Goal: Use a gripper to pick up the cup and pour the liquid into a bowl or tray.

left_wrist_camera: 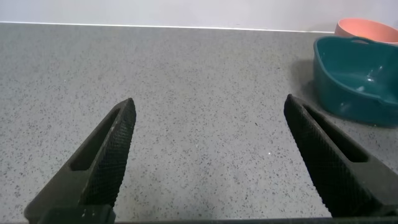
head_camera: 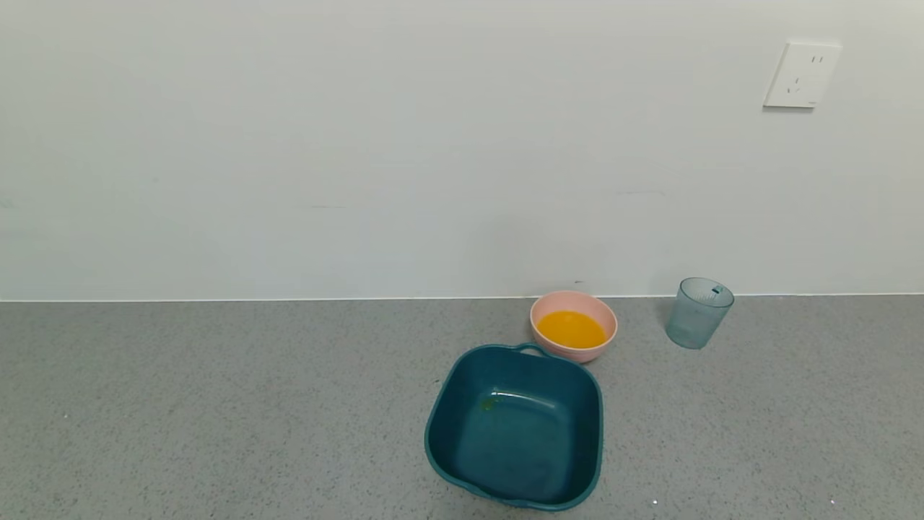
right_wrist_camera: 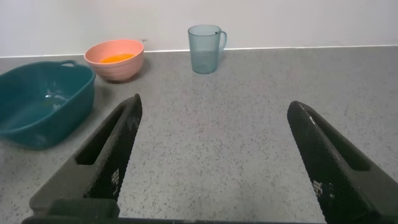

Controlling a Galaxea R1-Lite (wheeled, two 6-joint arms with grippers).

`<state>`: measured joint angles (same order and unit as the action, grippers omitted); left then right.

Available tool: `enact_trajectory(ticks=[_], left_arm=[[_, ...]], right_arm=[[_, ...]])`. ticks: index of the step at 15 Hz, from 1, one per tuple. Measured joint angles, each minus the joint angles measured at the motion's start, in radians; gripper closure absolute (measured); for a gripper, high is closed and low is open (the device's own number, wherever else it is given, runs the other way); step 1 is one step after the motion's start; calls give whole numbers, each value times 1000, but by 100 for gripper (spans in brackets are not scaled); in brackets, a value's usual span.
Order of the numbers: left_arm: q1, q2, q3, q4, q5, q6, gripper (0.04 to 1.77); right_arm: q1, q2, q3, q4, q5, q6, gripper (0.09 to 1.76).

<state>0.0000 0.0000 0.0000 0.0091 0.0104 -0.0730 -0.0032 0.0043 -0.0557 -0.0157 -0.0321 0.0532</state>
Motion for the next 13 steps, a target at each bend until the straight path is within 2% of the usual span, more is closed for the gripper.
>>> enact_trajectory(ticks=[3,13], left_arm=[[0,0,0,0,0,0,9],[0,0,0,0,0,0,9]], right_arm=[[0,-4,49,-4,16,-7,15],[2,-5,56,4,18,-7,15]])
